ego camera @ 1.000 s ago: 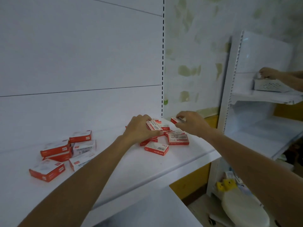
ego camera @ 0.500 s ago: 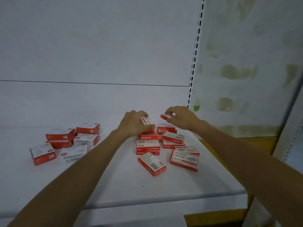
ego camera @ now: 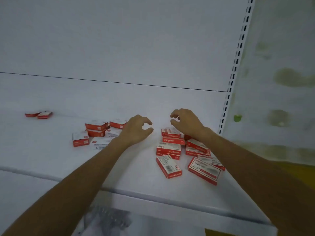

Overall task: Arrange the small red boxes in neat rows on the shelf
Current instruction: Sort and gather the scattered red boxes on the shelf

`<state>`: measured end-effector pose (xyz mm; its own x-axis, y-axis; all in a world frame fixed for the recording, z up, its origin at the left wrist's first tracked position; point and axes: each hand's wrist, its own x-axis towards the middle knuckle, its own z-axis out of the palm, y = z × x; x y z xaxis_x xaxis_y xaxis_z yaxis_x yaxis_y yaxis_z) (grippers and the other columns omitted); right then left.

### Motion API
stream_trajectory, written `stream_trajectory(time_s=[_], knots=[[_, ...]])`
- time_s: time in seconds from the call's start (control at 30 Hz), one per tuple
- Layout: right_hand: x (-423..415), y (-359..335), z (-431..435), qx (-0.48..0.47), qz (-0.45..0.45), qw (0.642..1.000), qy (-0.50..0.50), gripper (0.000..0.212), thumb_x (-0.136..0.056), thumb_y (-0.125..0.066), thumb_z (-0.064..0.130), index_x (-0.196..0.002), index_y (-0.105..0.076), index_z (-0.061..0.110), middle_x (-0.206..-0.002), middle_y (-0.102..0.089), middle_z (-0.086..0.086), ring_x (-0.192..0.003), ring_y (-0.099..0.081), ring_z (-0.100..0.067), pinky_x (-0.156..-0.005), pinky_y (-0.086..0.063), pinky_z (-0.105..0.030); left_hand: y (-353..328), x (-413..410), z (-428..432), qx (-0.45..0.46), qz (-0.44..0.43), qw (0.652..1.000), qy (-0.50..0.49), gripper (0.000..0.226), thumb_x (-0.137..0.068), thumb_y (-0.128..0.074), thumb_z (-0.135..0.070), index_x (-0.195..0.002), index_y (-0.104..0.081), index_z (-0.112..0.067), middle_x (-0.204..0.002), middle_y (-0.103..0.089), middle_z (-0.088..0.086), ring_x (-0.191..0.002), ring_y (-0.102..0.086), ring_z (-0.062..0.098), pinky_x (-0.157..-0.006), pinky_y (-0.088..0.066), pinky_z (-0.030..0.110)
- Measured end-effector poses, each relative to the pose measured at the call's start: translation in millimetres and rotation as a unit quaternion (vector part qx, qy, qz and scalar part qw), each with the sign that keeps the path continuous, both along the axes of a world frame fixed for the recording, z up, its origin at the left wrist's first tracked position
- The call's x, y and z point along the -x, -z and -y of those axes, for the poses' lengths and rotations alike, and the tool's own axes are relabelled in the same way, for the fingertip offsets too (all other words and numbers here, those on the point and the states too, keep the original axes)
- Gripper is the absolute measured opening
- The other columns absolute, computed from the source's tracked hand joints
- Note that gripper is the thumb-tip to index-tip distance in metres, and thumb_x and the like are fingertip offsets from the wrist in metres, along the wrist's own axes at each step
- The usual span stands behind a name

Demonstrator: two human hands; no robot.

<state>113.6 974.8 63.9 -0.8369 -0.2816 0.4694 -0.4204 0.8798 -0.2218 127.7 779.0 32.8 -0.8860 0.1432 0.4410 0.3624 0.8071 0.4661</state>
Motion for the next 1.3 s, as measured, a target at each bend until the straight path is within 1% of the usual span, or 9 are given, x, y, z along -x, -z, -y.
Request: stream_trajectory(time_s=[0.13, 0.3, 0.5, 0.63, 0.77, 0.9, 1.03, 1.17, 1.3], knots=[[2.3, -6.5, 89.0, 0.014, -0.003, 0.995, -0.094, 0.029, -0.088, -0.053, 0.021, -0.114, -0.059, 0.010, -0.111, -0.061, -0.009, -0.104, -0.054, -0.024, -0.091, -0.045, -0.038, -5.0, -35.5, 77.8, 0.002, -0.006, 0.997, -0.079, 0.024, -0.083, -0.062, -0.023, -0.104, -0.067, -0.014, -0.108, -0.061, 0.010, -0.100, -0.057, 0.023, -0.084, -0.039, 0.027], [-14.4, -9.4, 221.3, 0.012, 0.001, 0.977, -0.215, 0.032, -0.086, -0.053, 0.020, -0.117, -0.056, 0.012, -0.112, -0.060, -0.007, -0.104, -0.054, -0.022, -0.087, -0.044, -0.035, -6.5, -91.5, 194.2, 0.000, -0.010, 0.978, -0.209, 0.024, -0.084, -0.063, -0.027, -0.106, -0.065, -0.018, -0.113, -0.060, 0.006, -0.093, -0.055, 0.016, -0.079, -0.036, 0.019], [-42.3, 6.0, 350.4, 0.011, 0.017, 0.956, -0.292, 0.032, -0.087, -0.052, 0.020, -0.118, -0.055, 0.013, -0.117, -0.059, -0.005, -0.105, -0.054, -0.020, -0.085, -0.041, -0.031, -4.4, -136.2, 310.1, 0.001, 0.009, 0.958, -0.288, 0.023, -0.084, -0.061, -0.026, -0.106, -0.064, -0.018, -0.112, -0.059, 0.007, -0.092, -0.055, 0.016, -0.080, -0.037, 0.021], [-44.1, 7.6, 412.3, 0.015, 0.020, 0.960, -0.278, 0.032, -0.088, -0.051, 0.020, -0.118, -0.055, 0.012, -0.121, -0.058, -0.002, -0.107, -0.053, -0.019, -0.086, -0.042, -0.032, -9.0, -141.4, 373.8, 0.001, 0.010, 0.959, -0.282, 0.024, -0.085, -0.060, -0.025, -0.108, -0.063, -0.018, -0.113, -0.059, 0.006, -0.091, -0.053, 0.014, -0.082, -0.038, 0.023], [-43.6, 2.3, 465.1, 0.028, 0.012, 0.966, -0.259, 0.032, -0.088, -0.050, 0.020, -0.118, -0.055, 0.012, -0.116, -0.059, -0.006, -0.105, -0.055, -0.022, -0.087, -0.043, -0.033, -8.8, -138.0, 429.9, 0.003, 0.000, 0.966, -0.257, 0.024, -0.085, -0.059, -0.024, -0.108, -0.062, -0.019, -0.113, -0.058, 0.005, -0.093, -0.054, 0.015, -0.081, -0.038, 0.025], [-44.5, 8.3, 506.1, 0.035, 0.010, 0.971, -0.237, 0.030, -0.088, -0.050, 0.021, -0.117, -0.056, 0.013, -0.114, -0.060, -0.004, -0.104, -0.056, -0.021, -0.094, -0.042, -0.040, -5.8, -127.8, 474.0, 0.006, 0.009, 0.971, -0.240, 0.024, -0.085, -0.059, -0.024, -0.108, -0.062, -0.018, -0.115, -0.057, 0.005, -0.096, -0.055, 0.017, -0.081, -0.038, 0.024], [-30.4, 17.6, 525.1, 0.006, 0.020, 0.978, -0.208, 0.032, -0.088, -0.050, 0.022, -0.118, -0.055, 0.015, -0.114, -0.061, -0.003, -0.104, -0.055, -0.019, -0.098, -0.037, -0.036, -1.6, -107.7, 501.8, 0.002, 0.020, 0.977, -0.213, 0.023, -0.085, -0.060, -0.024, -0.108, -0.062, -0.019, -0.114, -0.057, 0.004, -0.091, -0.051, 0.012, -0.080, -0.037, 0.022], [1.3, 18.0, 536.6, 0.012, 0.041, 0.983, -0.179, 0.033, -0.089, -0.051, 0.023, -0.120, -0.053, 0.014, -0.118, -0.058, -0.004, -0.107, -0.053, -0.021, -0.085, -0.037, -0.028, 6.0, -75.5, 519.6, -0.001, 0.029, 0.980, -0.198, 0.022, -0.085, -0.060, -0.025, -0.107, -0.062, -0.020, -0.114, -0.057, 0.004, -0.091, -0.050, 0.011, -0.080, -0.036, 0.021], [42.1, 12.0, 548.2, 0.015, 0.044, 0.987, -0.152, 0.031, -0.088, -0.052, 0.024, -0.117, -0.055, 0.015, -0.117, -0.057, -0.005, -0.109, -0.052, -0.024, -0.089, -0.040, -0.033, 10.9, -34.2, 530.7, 0.000, 0.037, 0.985, -0.171, 0.023, -0.086, -0.060, -0.025, -0.108, -0.062, -0.019, -0.116, -0.057, 0.005, -0.095, -0.054, 0.014, -0.081, -0.036, 0.020]])
